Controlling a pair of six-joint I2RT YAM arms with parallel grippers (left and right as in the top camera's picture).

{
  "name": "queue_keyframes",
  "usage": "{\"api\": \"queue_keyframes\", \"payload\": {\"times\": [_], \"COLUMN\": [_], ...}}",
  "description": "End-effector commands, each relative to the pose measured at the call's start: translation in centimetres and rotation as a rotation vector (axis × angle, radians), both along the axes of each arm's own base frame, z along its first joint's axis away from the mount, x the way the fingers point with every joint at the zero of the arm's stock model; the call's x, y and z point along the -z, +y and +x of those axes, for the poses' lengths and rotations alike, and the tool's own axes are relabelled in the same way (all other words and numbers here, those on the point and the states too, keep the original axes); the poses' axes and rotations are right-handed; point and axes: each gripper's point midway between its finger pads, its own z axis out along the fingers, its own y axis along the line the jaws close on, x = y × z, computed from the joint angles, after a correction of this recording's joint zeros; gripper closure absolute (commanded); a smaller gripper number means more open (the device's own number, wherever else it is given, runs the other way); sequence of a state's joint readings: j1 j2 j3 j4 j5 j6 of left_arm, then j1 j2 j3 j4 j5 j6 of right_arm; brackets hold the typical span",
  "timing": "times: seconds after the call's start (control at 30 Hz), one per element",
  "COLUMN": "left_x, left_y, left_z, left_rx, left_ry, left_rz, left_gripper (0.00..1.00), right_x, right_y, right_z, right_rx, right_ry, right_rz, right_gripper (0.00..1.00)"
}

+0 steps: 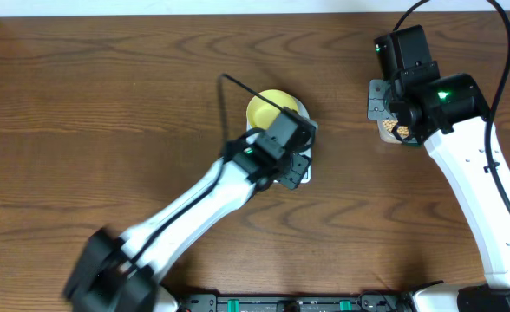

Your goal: Scoop item into bowl and weigh 50g on scale

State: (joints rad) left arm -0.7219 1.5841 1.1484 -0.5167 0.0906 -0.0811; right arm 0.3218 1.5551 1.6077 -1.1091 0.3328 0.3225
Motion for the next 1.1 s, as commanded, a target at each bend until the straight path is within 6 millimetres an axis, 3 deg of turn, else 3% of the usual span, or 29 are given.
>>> {"api": "queue_keyframes", "payload": {"times": [0.0, 0.07, 0.17, 0.3, 0.4, 0.63, 1.07], "left_x": [-5.0, -6.9, -9.3, -10.7, -10.6, -10.2, -14.7], "left_y": [1.1, 1.7, 2.6, 4.1, 6.2, 8.6, 8.9], "left_z": [-0.3, -0.9, -2.0, -3.1, -4.5, -6.9, -7.3], "left_rx": [-0.029, -0.030, -0.030, -0.043, -0.065, -0.067, -0.075], "left_ry": [-0.098, -0.126, -0.163, -0.182, -0.164, -0.109, -0.254], "left_rz": [-0.057, -0.083, -0.115, -0.110, -0.050, 0.012, -0.122], "left_gripper": [0.36, 0.28, 0.00, 0.01, 0.02, 0.02, 0.02], "right_x": [-0.9, -0.9, -0.9, -0.8, -0.6, -0.4, -0.5], "right_y": [-0.8, -0.8, -1.0, -1.7, -2.8, -4.7, -5.6], "right_z": [0.2, 0.2, 0.1, -0.1, -0.5, -0.6, -0.5], "right_rx": [0.034, 0.034, 0.039, 0.054, 0.083, 0.118, 0.115], "right_ry": [-0.028, -0.026, -0.023, -0.014, 0.003, 0.024, 0.028], "right_rz": [0.000, -0.001, -0.005, -0.020, -0.052, -0.065, -0.082], "right_gripper": [0.99, 0.99, 0.99, 0.99, 0.99, 0.99, 0.99]}}
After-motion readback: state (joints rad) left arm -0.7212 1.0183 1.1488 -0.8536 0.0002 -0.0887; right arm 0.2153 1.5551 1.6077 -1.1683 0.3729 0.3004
